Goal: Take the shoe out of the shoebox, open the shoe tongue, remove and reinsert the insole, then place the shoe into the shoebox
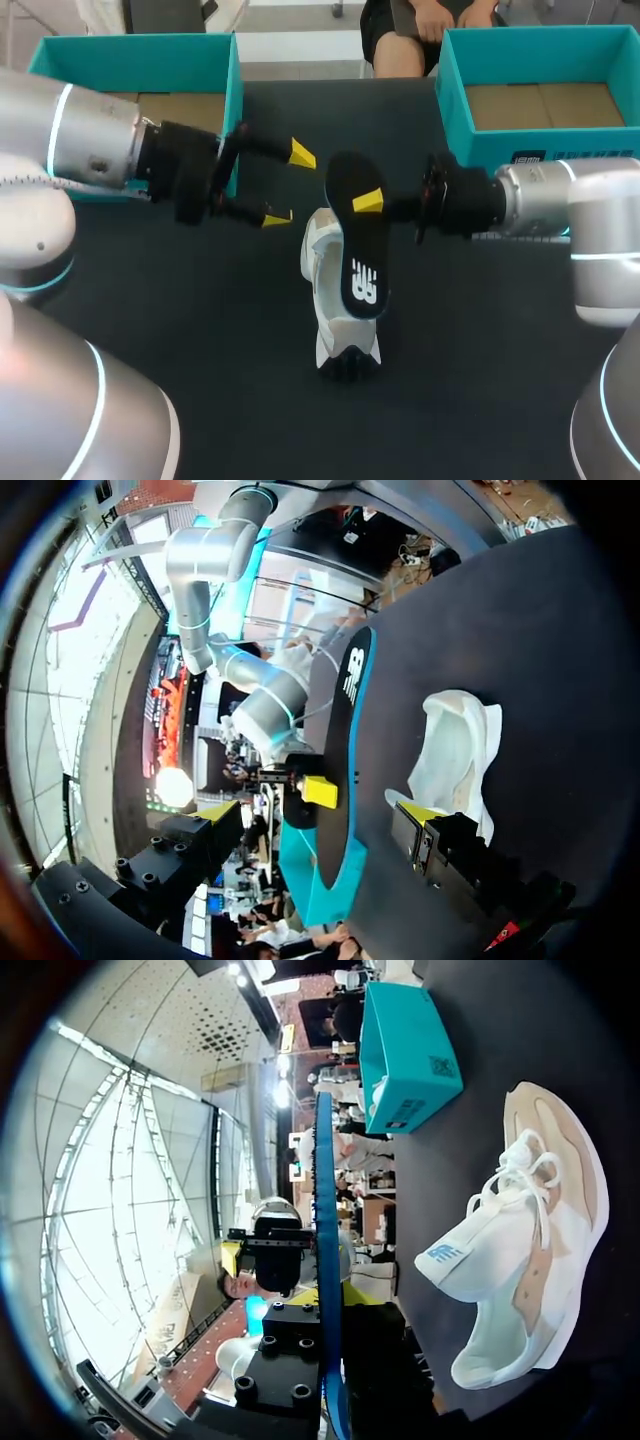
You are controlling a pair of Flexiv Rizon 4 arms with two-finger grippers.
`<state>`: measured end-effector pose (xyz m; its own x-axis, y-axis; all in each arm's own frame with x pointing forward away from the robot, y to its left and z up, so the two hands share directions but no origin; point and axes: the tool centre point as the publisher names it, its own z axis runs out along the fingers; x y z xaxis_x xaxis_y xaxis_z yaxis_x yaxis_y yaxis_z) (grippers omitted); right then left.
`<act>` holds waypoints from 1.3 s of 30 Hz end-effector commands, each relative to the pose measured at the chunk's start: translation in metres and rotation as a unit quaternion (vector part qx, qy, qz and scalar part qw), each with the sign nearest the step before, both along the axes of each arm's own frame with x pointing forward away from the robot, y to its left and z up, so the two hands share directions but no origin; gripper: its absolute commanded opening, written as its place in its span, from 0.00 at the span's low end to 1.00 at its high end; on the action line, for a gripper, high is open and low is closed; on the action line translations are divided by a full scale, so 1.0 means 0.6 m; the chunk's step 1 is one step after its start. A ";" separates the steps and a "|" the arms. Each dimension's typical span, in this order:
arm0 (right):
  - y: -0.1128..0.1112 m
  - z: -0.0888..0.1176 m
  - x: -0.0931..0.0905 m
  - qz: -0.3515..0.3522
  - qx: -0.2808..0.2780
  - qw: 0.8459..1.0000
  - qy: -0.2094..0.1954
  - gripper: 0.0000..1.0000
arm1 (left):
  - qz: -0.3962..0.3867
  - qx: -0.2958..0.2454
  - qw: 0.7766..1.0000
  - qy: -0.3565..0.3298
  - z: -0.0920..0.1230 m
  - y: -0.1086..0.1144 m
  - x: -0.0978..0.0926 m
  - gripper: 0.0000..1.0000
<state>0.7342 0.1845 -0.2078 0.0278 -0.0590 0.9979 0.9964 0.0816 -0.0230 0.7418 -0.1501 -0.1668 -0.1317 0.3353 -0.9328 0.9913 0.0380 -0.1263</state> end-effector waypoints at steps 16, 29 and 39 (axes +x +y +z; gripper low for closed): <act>0.052 -0.002 -0.022 -0.030 0.009 0.999 -0.004 0.00 | 0.042 -0.156 0.984 -0.076 -0.042 -0.023 0.011 1.00; 0.061 0.012 -0.022 -0.026 0.005 1.000 -0.013 0.00 | 0.053 -0.150 0.984 -0.077 -0.044 -0.042 0.026 0.40; 0.064 0.009 -0.019 -0.022 0.008 1.000 -0.016 0.00 | 0.062 -0.150 0.984 -0.078 -0.054 -0.063 0.041 0.22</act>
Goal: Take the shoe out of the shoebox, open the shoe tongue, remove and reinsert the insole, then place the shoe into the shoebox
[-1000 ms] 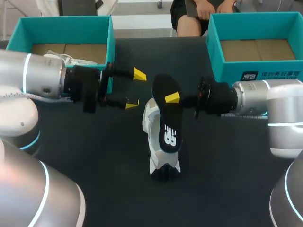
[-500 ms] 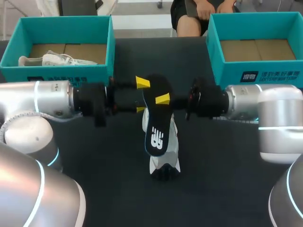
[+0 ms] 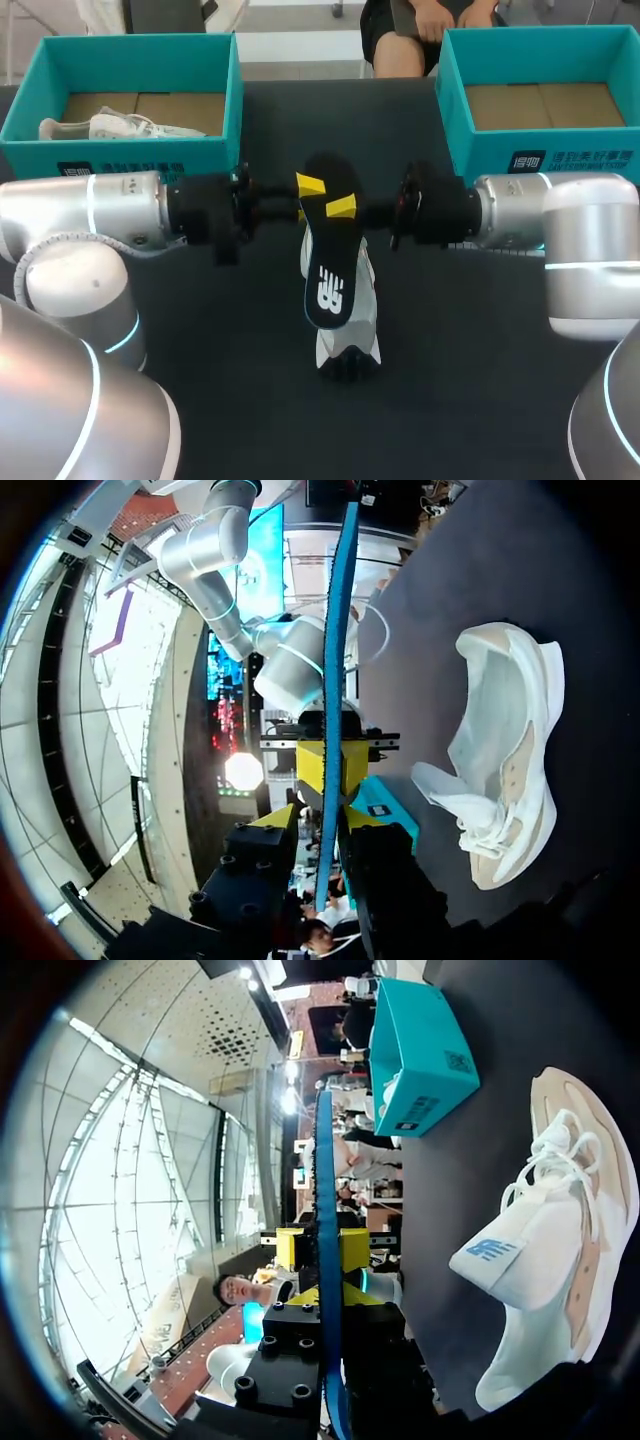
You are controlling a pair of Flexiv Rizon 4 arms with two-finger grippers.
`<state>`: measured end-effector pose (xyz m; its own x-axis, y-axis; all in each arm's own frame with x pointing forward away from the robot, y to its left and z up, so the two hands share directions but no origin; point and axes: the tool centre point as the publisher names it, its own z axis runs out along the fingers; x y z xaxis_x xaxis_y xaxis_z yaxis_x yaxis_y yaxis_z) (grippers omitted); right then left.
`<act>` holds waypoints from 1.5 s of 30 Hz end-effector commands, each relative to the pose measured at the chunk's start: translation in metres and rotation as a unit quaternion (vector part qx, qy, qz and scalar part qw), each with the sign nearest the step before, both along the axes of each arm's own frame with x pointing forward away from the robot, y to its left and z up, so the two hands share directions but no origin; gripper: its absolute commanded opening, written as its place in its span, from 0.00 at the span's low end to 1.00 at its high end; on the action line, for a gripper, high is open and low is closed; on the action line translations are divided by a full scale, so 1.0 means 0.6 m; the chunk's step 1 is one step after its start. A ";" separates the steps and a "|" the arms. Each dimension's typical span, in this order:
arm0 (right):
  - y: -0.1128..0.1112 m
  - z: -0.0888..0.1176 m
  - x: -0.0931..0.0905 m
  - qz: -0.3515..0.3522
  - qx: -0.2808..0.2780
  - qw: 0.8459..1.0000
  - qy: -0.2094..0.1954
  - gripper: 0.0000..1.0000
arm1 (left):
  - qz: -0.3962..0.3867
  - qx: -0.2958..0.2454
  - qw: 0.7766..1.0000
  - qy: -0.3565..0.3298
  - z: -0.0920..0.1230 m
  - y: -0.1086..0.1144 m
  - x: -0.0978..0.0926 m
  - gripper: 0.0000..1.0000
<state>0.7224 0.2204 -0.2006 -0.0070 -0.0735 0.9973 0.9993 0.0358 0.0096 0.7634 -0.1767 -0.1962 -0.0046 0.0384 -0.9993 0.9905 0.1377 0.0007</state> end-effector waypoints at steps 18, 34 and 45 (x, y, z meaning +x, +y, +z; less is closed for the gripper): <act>0.006 -0.006 -0.005 0.000 0.002 1.000 -0.001 0.00 | 0.006 0.007 1.000 -0.002 -0.022 -0.035 0.000 0.06; -0.023 0.021 -0.030 -0.024 -0.103 0.992 -0.075 1.00 | -0.009 0.043 0.996 0.078 -0.002 -0.002 -0.001 0.00; -0.051 0.023 -0.011 0.034 -0.261 0.917 -0.300 1.00 | -0.086 0.056 0.963 0.249 0.038 0.025 -0.027 0.00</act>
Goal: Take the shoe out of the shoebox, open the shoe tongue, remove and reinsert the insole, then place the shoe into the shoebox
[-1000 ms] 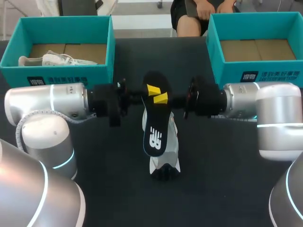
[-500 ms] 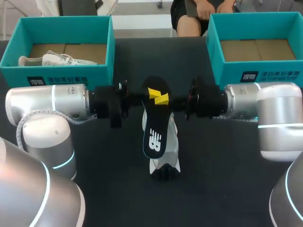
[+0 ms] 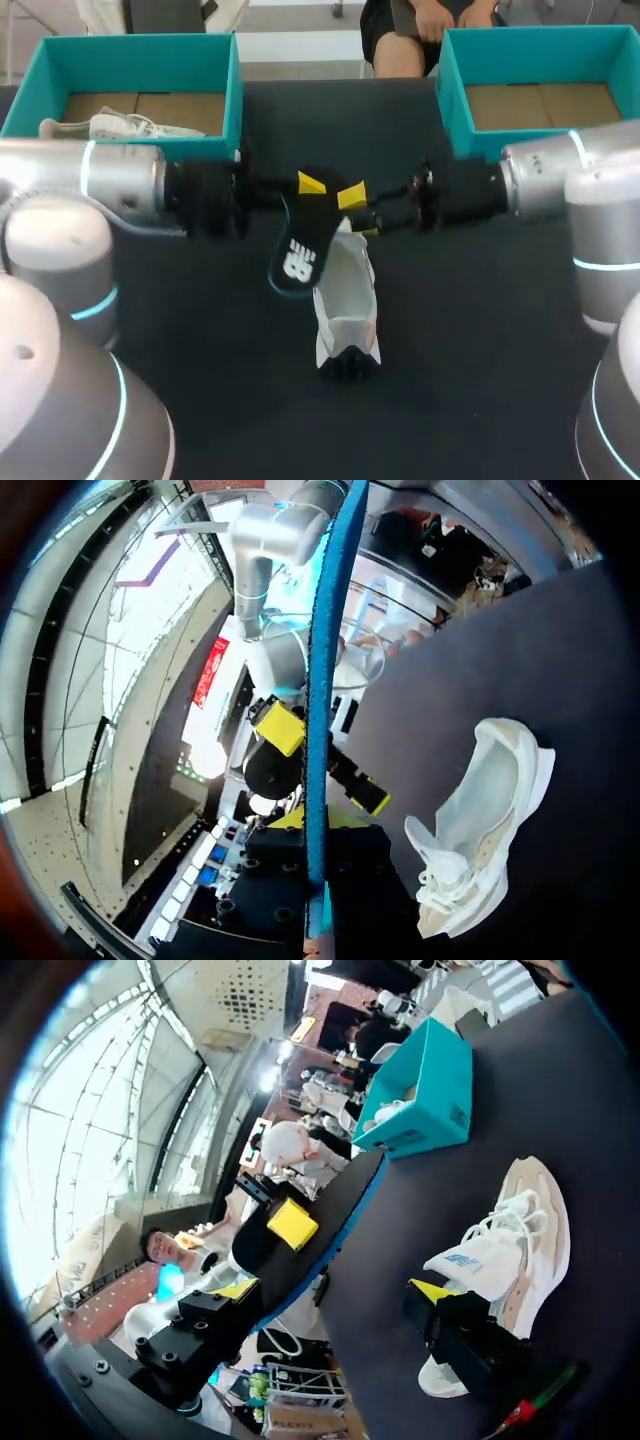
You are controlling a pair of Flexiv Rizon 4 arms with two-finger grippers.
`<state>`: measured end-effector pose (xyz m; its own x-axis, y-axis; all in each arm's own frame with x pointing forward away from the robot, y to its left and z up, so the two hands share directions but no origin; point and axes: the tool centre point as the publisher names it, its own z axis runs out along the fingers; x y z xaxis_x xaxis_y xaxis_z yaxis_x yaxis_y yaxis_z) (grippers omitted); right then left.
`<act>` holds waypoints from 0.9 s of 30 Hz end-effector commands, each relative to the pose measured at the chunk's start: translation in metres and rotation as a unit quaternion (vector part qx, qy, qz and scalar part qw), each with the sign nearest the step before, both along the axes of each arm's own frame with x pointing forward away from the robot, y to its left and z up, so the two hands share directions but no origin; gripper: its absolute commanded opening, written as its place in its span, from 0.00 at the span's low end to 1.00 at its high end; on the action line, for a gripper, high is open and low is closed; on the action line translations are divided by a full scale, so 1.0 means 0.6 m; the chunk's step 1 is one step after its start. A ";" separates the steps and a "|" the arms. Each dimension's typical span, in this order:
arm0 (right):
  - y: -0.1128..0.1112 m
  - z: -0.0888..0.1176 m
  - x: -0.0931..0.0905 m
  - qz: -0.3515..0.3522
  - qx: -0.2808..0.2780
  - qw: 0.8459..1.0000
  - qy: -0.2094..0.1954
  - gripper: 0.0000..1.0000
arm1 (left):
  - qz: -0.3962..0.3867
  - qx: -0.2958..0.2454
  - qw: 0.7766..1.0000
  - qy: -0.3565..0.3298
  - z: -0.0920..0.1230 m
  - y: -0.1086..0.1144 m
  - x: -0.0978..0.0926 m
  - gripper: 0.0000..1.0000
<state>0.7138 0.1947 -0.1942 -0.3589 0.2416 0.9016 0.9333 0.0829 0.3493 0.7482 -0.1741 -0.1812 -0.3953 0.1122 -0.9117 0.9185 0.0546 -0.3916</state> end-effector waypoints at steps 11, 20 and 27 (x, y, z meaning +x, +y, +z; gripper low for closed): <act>-0.010 0.013 0.007 0.094 -0.129 0.970 -0.185 1.00 | -0.050 0.021 0.993 0.107 0.015 0.022 -0.024 0.00; -0.010 0.013 0.007 0.094 -0.129 0.970 -0.185 1.00 | -0.050 0.021 0.993 0.107 0.015 0.022 -0.024 0.00; -0.035 0.009 0.010 0.096 -0.137 0.947 -0.275 1.00 | -0.050 0.021 0.993 0.107 0.015 0.022 -0.024 0.00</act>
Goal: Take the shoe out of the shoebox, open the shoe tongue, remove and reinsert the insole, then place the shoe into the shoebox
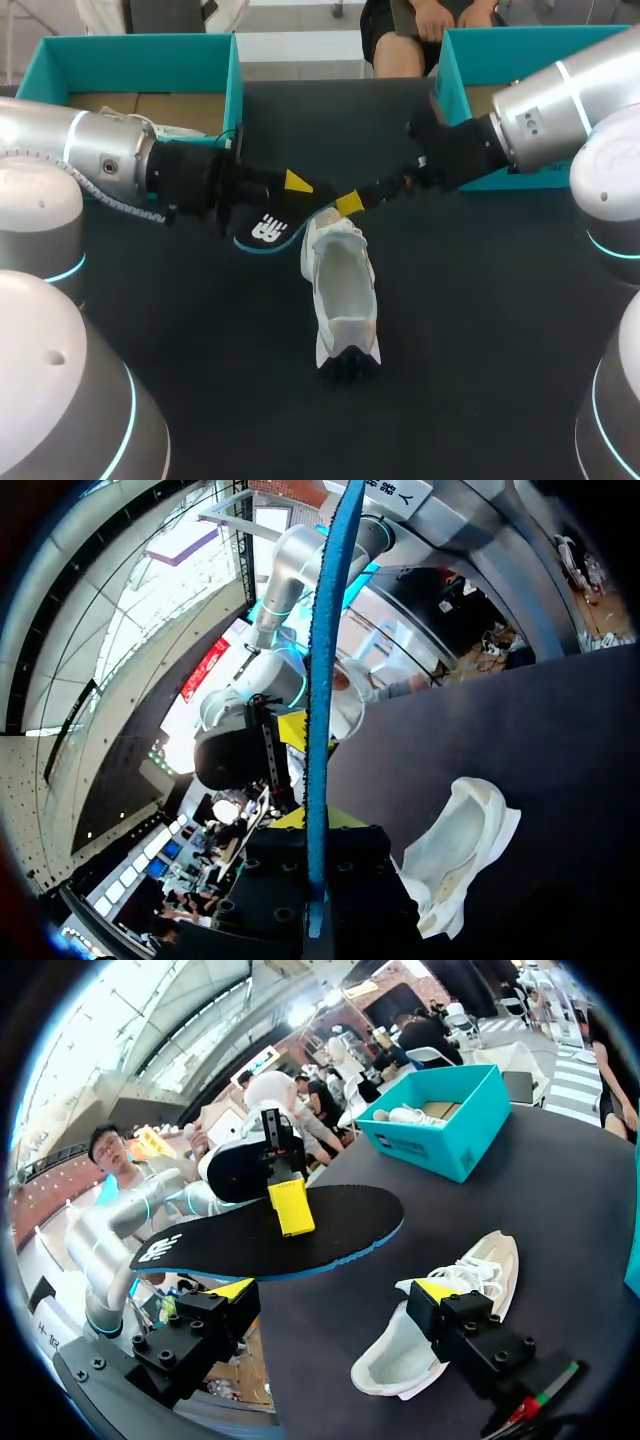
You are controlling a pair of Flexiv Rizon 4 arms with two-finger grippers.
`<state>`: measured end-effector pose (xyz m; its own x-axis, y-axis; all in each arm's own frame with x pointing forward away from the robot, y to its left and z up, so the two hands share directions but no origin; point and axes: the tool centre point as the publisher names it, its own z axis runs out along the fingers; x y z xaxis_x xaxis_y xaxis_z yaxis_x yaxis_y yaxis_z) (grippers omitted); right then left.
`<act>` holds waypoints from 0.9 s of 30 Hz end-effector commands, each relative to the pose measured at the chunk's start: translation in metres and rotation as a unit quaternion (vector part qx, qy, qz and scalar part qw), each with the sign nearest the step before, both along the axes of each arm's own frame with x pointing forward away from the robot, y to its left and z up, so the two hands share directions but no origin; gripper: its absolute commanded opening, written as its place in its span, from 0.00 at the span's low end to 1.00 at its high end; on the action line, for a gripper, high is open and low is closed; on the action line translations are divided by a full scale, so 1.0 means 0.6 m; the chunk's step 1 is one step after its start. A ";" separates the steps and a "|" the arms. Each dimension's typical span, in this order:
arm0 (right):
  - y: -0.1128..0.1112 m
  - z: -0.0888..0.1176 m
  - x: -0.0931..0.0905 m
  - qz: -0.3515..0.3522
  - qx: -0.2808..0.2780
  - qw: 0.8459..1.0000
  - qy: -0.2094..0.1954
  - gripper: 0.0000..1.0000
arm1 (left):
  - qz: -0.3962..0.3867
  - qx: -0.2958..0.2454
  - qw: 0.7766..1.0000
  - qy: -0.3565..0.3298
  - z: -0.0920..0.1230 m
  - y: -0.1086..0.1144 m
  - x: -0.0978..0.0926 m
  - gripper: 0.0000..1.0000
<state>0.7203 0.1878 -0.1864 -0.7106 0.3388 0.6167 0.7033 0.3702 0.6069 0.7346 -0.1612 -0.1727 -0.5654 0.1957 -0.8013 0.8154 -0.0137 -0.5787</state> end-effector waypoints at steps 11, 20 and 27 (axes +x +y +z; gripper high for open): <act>-0.090 -0.027 -0.006 0.116 -0.121 0.948 -0.270 1.00 | 0.000 0.001 1.000 0.000 0.001 0.000 -0.002 0.00; -0.090 -0.027 -0.006 0.116 -0.121 0.948 -0.270 1.00 | 0.000 0.001 1.000 0.000 0.001 0.000 -0.002 0.00; -0.100 -0.042 -0.002 0.146 -0.159 0.927 -0.308 1.00 | 0.000 -0.015 1.000 0.006 -0.012 0.003 -0.056 0.00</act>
<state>0.7187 0.1296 -0.2078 -0.9825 0.1858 0.0119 0.1373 0.6796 0.7206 0.7206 -0.1646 -0.1737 -0.5780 0.2012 -0.7909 0.8012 -0.0442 -0.5968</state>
